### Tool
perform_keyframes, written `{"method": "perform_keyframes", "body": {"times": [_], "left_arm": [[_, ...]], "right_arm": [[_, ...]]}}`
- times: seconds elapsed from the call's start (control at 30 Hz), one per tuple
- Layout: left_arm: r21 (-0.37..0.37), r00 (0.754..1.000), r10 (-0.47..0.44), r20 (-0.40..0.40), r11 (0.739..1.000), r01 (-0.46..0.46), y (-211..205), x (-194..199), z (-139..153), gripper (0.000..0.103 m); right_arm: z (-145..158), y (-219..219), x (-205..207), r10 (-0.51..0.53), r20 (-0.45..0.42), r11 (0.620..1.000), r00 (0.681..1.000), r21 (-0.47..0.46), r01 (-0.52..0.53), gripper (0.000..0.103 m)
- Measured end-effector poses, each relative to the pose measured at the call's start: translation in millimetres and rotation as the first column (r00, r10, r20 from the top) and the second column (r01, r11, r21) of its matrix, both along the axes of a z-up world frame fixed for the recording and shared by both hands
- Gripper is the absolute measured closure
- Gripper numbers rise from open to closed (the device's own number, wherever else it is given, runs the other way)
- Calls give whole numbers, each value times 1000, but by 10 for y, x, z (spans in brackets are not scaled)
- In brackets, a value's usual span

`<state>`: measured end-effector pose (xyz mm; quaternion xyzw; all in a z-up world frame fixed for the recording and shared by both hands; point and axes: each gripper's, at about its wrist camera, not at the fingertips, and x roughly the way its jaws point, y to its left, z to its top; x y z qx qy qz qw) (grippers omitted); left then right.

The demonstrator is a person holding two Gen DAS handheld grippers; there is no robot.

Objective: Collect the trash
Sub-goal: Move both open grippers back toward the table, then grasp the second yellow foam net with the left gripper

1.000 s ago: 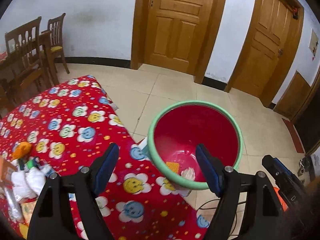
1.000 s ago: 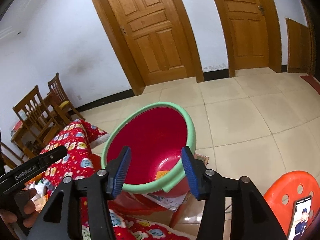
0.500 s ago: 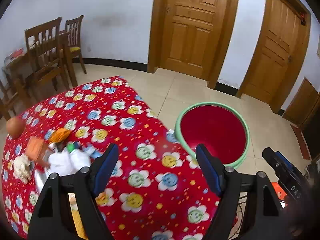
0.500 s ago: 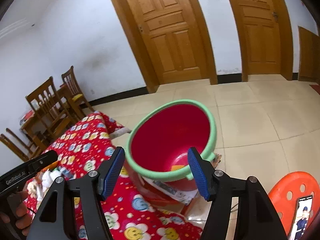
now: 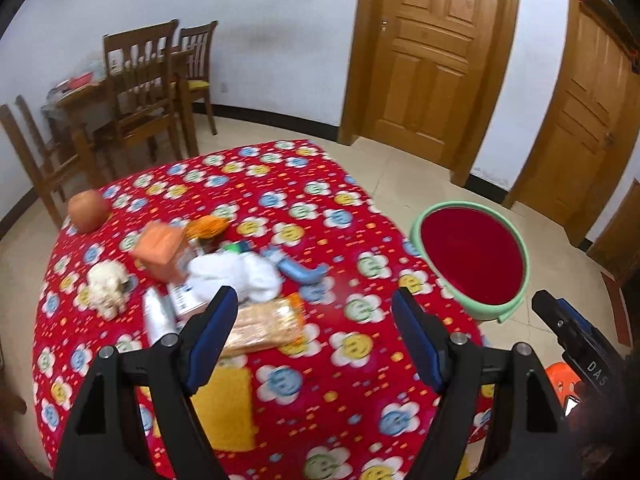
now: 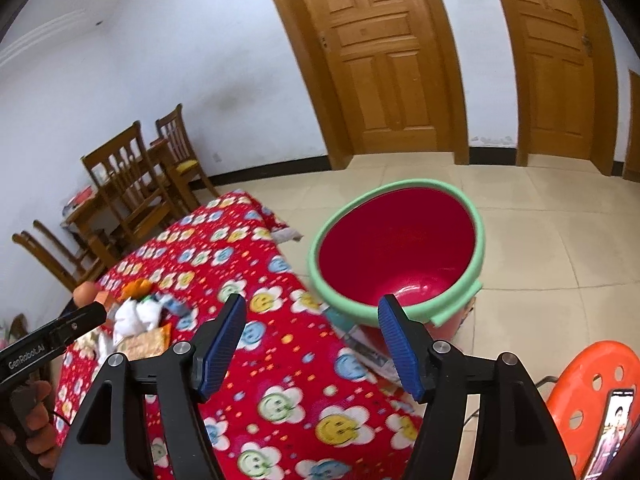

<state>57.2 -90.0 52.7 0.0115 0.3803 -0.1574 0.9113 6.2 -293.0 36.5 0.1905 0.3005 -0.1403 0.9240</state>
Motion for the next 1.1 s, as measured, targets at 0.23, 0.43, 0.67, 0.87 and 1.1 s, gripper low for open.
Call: {"method": "perform_keyframes", "body": {"times": [0.23,0.43,0.67,0.87,1.1], "left_arm": [[1,998,62,-2,998,-62,370,-120,-49,24],[8,993,119,-20,993,-119,622,-183,-123,24],[32,982,172,-74,985,-170,871,-196,-354,24],[76,975,194,-108,979,-187,952,-163,-575,24],[112,968,187,-169,979,-169,968,-62,-820,24]], "right_arm": [[-33,184,-18,32,-14,999,999,3,-32,33],[-75,322,18,60,-26,998,998,5,-60,33],[-156,437,57,90,-51,996,995,12,-89,33],[-222,482,83,101,-71,995,992,20,-100,33],[-269,498,104,106,-84,994,991,27,-104,33]]}}
